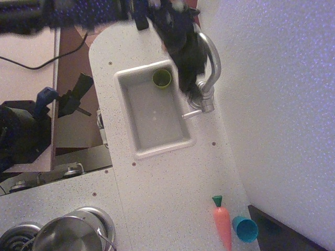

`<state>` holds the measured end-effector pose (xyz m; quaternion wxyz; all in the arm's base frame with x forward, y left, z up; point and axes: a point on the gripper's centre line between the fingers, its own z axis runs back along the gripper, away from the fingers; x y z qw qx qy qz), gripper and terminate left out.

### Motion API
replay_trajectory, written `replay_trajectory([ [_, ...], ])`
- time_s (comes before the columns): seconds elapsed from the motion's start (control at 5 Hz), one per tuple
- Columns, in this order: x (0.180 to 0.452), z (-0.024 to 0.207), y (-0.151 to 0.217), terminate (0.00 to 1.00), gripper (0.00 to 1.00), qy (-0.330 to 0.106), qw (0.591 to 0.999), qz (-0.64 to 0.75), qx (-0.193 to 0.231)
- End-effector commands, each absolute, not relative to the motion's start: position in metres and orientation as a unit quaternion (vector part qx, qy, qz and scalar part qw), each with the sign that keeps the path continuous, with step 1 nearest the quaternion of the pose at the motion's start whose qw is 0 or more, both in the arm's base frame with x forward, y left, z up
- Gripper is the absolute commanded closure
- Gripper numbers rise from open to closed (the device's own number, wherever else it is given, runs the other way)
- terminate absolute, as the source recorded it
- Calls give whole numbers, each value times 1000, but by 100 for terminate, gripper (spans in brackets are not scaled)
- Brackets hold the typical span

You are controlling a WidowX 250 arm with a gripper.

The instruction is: Turn faucet left

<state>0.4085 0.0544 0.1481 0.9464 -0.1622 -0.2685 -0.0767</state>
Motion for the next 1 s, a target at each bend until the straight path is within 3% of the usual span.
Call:
replay_trajectory([
  [0.0, 371, 174, 2, 0, 0, -281, 942, -128, -135],
  [0.2, 360, 176, -52, 0, 0, -225, 932, -280, -50],
  [0.6, 360, 176, -52, 0, 0, -225, 932, -280, -50],
  [0.8, 360, 176, -52, 100, 0, -225, 932, -280, -50],
])
